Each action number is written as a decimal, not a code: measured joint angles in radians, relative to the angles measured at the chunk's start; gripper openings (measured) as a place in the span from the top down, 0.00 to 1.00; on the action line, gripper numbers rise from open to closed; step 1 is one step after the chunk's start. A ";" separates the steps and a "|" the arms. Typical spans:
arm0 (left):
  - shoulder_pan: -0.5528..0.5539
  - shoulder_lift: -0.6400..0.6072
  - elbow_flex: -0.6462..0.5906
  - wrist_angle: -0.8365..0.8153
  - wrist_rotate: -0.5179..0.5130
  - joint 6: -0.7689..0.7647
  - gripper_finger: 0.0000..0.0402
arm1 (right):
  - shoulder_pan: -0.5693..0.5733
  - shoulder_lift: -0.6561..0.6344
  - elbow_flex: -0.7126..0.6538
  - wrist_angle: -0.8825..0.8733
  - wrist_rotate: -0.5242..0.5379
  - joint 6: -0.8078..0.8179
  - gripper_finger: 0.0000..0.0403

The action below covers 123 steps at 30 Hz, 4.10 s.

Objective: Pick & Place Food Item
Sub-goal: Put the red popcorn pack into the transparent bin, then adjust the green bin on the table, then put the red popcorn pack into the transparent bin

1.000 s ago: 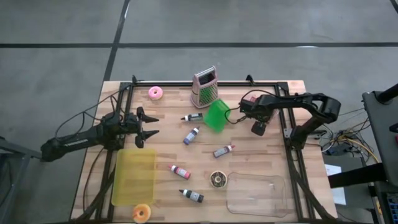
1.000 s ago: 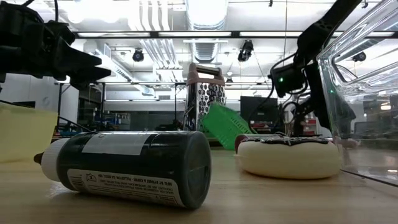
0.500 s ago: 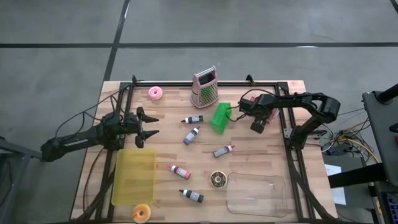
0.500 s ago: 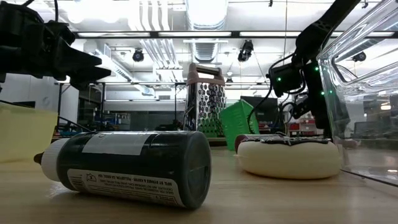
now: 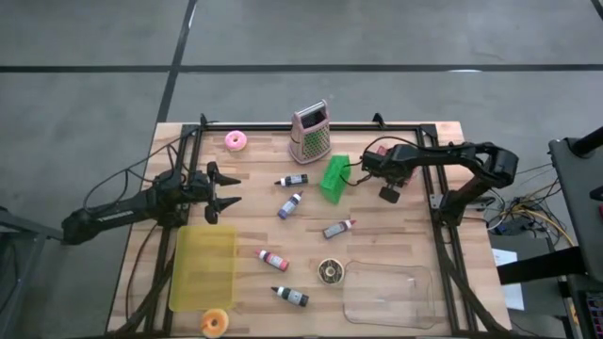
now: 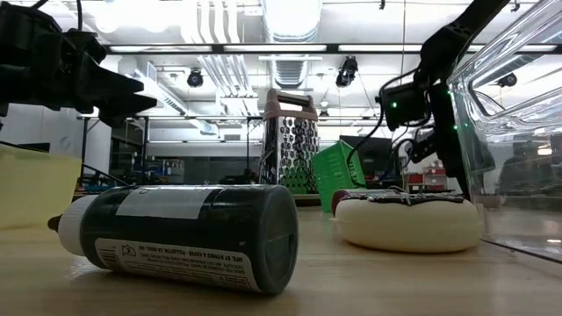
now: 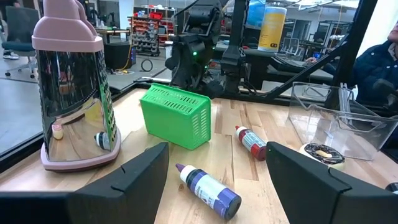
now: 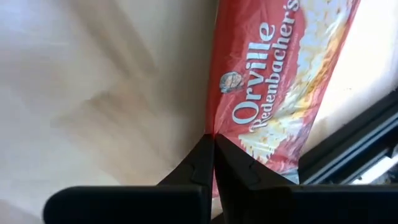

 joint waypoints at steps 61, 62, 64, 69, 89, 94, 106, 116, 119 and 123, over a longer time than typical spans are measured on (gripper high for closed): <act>0.000 0.000 0.000 0.003 0.003 -0.008 0.32 | 0.403 0.196 0.381 0.288 -0.013 -0.052 0.98; 0.000 0.000 0.000 0.003 0.003 -0.008 0.32 | 0.400 0.214 0.407 0.289 -0.007 -0.073 0.98; 0.000 0.000 0.000 0.003 0.003 -0.008 0.32 | 0.392 0.250 0.461 0.293 -0.007 -0.105 0.98; 0.000 0.000 0.000 0.003 0.003 -0.008 0.32 | 0.388 0.303 0.550 0.270 -0.008 -0.145 0.98; 0.000 0.020 0.000 0.002 0.007 -0.008 0.32 | 0.393 0.043 0.339 0.095 -0.103 0.062 0.98; -0.001 0.032 0.000 0.002 0.010 -0.008 0.32 | 0.354 -0.074 0.199 0.114 -0.291 0.120 0.98; -0.001 0.042 0.000 0.004 0.010 -0.001 0.32 | 0.301 -0.141 0.072 0.130 -0.289 0.148 0.79; -0.001 0.043 0.000 0.005 0.011 0.001 0.32 | 0.259 -0.122 0.100 0.121 -0.288 0.136 0.47; -0.001 0.044 0.000 0.005 0.011 0.003 0.32 | 0.250 -0.117 0.101 0.126 -0.284 0.129 0.40; -0.001 0.044 0.000 0.005 0.012 0.004 0.32 | 0.243 -0.109 0.091 0.127 -0.272 0.128 0.34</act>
